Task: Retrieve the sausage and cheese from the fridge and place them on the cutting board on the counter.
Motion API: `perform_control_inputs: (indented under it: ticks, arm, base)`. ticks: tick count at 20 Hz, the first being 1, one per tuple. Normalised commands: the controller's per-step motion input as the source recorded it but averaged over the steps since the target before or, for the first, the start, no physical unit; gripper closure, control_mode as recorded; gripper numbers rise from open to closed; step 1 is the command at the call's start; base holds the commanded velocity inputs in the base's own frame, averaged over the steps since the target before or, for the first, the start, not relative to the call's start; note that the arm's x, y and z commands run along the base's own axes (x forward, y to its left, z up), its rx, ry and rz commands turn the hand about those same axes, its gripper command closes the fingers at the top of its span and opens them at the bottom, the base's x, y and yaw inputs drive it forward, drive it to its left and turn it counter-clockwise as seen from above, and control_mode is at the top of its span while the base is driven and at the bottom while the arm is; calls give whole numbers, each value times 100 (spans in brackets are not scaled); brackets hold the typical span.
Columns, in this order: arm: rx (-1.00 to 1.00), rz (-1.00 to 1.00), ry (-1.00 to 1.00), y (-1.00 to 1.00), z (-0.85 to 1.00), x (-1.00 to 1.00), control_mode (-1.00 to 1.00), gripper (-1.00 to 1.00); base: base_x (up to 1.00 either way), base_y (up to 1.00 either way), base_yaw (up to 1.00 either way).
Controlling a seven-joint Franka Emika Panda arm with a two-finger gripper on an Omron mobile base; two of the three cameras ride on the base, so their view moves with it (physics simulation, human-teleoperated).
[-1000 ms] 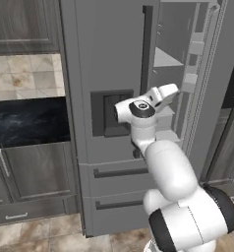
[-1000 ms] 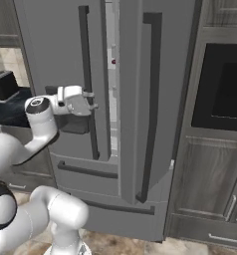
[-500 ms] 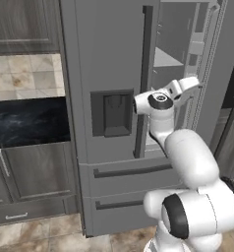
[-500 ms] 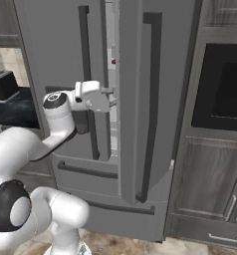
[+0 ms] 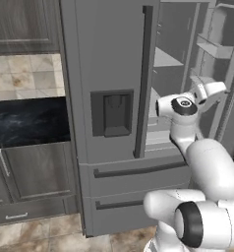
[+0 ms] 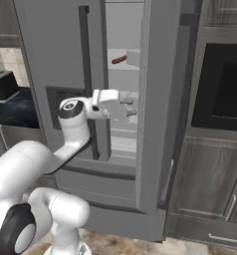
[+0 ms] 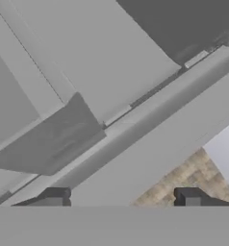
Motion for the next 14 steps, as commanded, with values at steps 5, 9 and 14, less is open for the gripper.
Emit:
perform_control_inputs:
  ticks: [5,9,14]
  arm:
    - [1,-4,0,-100,0,-33,-100,-100]
    - [18,0,-1,-61,0,-1,-100,-100]
    - [33,6,-4,-27,2,-4,-100,-100]
  base:
    - [0,0,0]
    - [0,0,0]
    - [0,0,0]
